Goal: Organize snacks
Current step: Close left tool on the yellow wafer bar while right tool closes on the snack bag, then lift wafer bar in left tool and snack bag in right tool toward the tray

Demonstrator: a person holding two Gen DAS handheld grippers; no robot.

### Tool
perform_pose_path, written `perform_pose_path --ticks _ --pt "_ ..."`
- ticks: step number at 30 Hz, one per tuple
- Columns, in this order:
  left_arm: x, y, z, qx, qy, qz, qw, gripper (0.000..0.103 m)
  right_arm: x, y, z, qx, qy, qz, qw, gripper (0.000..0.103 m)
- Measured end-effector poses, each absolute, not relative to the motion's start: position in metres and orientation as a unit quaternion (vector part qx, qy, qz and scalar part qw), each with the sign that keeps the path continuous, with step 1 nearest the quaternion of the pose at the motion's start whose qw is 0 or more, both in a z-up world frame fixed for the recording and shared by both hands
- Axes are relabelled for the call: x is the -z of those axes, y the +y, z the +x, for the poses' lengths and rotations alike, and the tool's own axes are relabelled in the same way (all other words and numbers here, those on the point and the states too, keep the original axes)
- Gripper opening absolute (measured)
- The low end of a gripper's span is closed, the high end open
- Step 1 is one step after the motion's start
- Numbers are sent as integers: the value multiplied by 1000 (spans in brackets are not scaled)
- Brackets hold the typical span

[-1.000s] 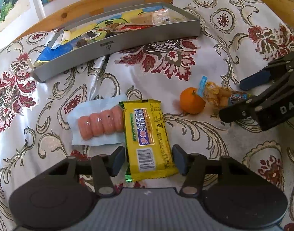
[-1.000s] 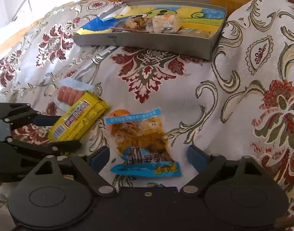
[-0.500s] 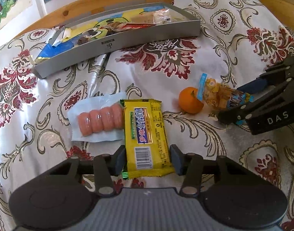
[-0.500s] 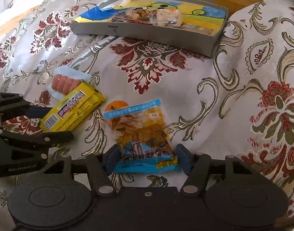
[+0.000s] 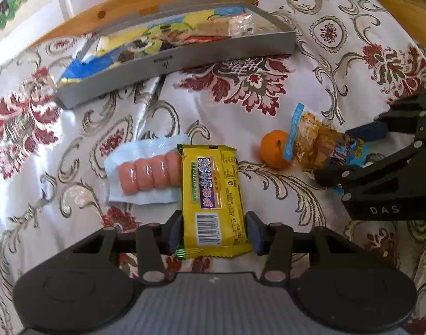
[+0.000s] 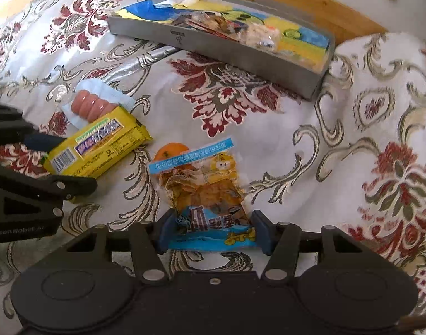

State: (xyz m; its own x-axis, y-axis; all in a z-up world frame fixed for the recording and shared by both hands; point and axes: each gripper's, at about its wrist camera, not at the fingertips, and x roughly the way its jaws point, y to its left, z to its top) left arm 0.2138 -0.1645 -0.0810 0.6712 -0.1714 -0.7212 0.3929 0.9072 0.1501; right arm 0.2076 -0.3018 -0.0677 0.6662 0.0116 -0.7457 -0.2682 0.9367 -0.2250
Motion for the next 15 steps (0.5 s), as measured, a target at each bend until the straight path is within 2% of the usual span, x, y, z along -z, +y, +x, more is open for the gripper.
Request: perform_pose_path --ticks 15 --pt "67 -171 195 140 310 234 911 51 54 -283 187 -58 301 -262 915 59"
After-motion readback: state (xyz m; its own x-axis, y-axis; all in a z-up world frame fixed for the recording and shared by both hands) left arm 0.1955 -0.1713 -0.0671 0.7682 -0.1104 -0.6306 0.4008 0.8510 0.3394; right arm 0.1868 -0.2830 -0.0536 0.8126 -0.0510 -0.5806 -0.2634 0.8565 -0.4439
